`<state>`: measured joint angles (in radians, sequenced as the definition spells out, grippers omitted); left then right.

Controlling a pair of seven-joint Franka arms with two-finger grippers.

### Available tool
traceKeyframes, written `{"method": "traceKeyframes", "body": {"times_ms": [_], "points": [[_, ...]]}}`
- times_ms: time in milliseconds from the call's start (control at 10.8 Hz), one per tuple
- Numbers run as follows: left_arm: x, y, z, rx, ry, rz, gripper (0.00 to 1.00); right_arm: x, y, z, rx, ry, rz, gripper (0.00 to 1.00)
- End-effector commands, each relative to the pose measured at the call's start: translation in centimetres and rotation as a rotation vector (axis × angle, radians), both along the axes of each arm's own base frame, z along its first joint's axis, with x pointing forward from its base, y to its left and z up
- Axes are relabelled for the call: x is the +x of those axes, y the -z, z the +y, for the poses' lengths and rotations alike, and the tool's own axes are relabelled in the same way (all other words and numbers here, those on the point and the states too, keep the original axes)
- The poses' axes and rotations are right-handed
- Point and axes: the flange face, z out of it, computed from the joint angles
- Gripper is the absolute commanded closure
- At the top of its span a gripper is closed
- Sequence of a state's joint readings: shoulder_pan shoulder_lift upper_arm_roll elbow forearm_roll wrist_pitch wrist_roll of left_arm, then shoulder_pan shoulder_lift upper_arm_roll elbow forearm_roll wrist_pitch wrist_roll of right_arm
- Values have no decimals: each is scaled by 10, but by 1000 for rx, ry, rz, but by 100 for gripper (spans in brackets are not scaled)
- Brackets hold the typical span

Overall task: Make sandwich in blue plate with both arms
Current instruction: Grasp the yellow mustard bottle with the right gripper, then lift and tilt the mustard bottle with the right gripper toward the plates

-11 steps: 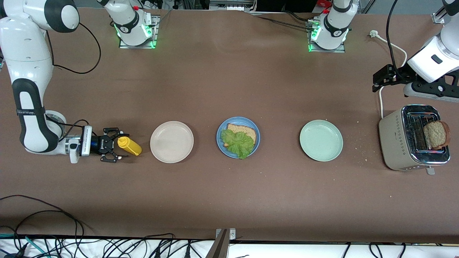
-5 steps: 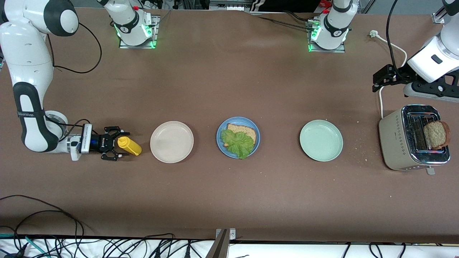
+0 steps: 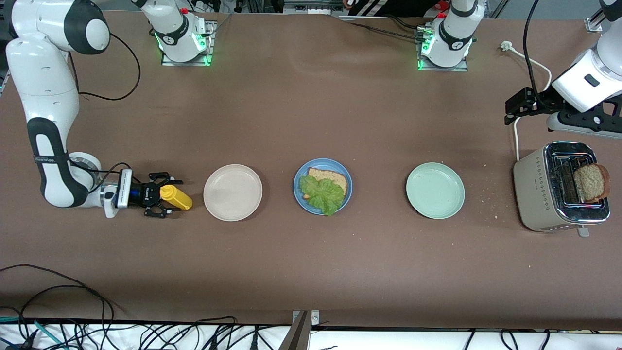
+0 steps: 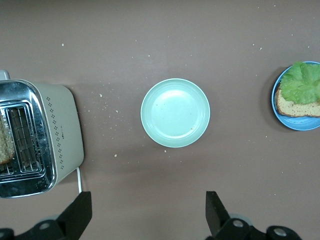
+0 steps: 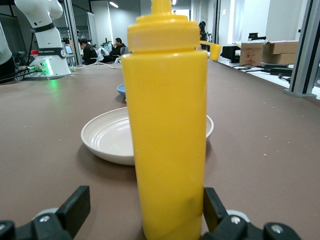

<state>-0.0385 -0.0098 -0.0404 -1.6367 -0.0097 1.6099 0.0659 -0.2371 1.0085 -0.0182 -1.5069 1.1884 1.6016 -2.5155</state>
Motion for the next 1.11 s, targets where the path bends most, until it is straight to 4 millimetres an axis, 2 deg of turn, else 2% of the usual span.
{"method": "traceKeyframes", "body": {"times_ms": [0, 185, 277, 462, 554, 831, 1016], "points": [[0, -6, 0, 11, 6, -1, 0, 4, 4, 16, 22, 8, -17, 15], [0, -6, 0, 11, 6, -1, 0, 6, 4, 21, 12, 11, -23, 52], [0, -6, 0, 11, 6, -1, 0, 7, 5, 23, 9, 9, -23, 68], [0, -6, -2, 11, 8, -1, 0, 13, -1, 33, -5, 0, -21, 87], [0, -6, -2, 11, 8, -1, 0, 17, -6, 37, -19, 8, -2, 91], [0, -6, -2, 11, 8, -1, 0, 28, -20, 54, -83, -3, 40, 92], [0, -6, -2, 11, 8, -1, 0, 32, -39, 52, -169, -27, 121, 92]]}}
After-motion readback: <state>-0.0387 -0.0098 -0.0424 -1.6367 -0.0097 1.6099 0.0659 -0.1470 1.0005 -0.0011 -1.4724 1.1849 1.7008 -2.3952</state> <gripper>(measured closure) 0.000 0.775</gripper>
